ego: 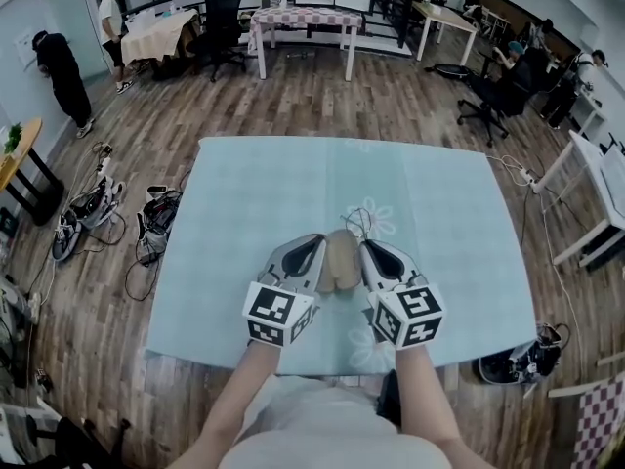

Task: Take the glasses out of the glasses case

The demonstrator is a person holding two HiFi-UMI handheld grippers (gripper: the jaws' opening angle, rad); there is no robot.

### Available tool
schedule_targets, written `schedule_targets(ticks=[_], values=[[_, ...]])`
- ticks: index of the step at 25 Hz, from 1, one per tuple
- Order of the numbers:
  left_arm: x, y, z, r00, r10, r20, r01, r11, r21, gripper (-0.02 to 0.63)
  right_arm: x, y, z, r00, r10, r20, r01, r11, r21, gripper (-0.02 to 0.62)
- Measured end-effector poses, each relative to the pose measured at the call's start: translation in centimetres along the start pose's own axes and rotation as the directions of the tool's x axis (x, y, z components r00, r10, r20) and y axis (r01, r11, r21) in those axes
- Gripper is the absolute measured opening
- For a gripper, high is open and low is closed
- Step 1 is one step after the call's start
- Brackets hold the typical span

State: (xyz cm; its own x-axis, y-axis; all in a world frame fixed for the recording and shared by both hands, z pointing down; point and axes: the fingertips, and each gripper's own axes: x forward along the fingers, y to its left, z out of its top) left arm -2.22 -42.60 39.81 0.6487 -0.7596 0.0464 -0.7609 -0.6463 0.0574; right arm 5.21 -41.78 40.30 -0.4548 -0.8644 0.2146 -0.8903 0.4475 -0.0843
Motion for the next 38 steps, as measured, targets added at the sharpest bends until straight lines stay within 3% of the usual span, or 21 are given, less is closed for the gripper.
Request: schedule_targets(ticks=[18, 26, 38], values=[[0.1, -1.3, 4.8, 0.990, -0.031, 0.138, 0.017, 0.995, 0.101, 0.008, -3.5, 1.2, 4.9, 0.977, -0.003, 0.213, 0.026, 0.994, -0.106, 0.028], [-0.4, -1.9, 6.2, 0.978, -0.044, 0.205, 0.021, 0.993, 0.114, 0.008, -4.1, 1.5, 5.5, 0.966, -0.008, 0.258, 0.051, 0.985, -0.162, 0.028], [-1.0, -2.3, 6.1, 0.975, -0.044, 0.216, 0.022, 0.994, 0.106, 0.008, -4.4, 2.4, 5.4, 0.962, -0.007, 0.273, 0.057, 0.983, -0.174, 0.028]])
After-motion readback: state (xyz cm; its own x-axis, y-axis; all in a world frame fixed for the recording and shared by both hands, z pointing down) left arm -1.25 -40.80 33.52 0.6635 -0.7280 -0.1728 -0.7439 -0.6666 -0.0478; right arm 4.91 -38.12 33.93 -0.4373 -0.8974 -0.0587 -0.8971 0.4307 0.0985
